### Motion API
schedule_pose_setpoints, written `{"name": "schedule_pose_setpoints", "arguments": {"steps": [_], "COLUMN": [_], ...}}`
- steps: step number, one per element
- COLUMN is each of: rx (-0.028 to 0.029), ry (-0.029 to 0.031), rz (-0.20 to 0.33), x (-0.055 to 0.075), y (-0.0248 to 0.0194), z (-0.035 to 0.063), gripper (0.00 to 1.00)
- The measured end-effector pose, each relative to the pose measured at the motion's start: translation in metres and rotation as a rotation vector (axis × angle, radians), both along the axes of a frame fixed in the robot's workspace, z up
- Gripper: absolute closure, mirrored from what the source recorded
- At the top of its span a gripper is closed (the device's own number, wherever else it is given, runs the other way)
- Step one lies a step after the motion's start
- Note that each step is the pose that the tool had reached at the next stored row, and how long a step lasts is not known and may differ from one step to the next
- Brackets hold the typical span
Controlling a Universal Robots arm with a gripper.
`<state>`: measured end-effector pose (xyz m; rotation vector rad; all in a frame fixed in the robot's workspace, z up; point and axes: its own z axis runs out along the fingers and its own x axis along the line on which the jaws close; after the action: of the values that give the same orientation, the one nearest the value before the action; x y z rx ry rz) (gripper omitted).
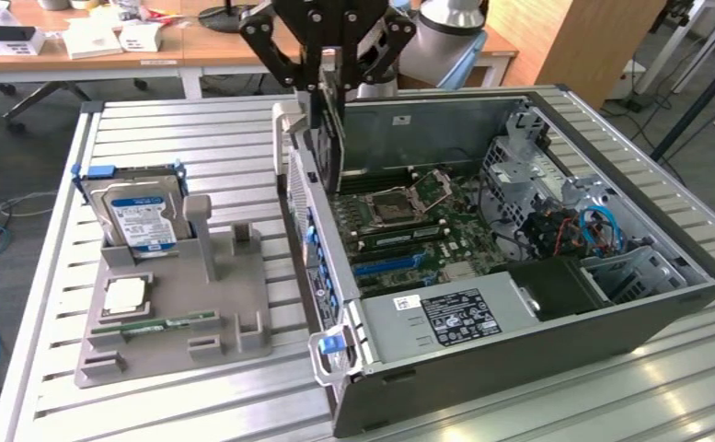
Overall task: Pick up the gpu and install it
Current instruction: 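Pick up the gpu and move the gpu toward the slot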
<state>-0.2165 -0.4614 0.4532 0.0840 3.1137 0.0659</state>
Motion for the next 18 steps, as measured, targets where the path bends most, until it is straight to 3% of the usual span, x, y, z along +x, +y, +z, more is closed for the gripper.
{"name": "schedule_pose_setpoints", "arguments": {"steps": [18], "rx": [0.0088], "ry": [0.0000], "rz": [0.000], "x": [0.082], "y": [0.0000], "z": [0.0000], "gripper": [0.74]}}
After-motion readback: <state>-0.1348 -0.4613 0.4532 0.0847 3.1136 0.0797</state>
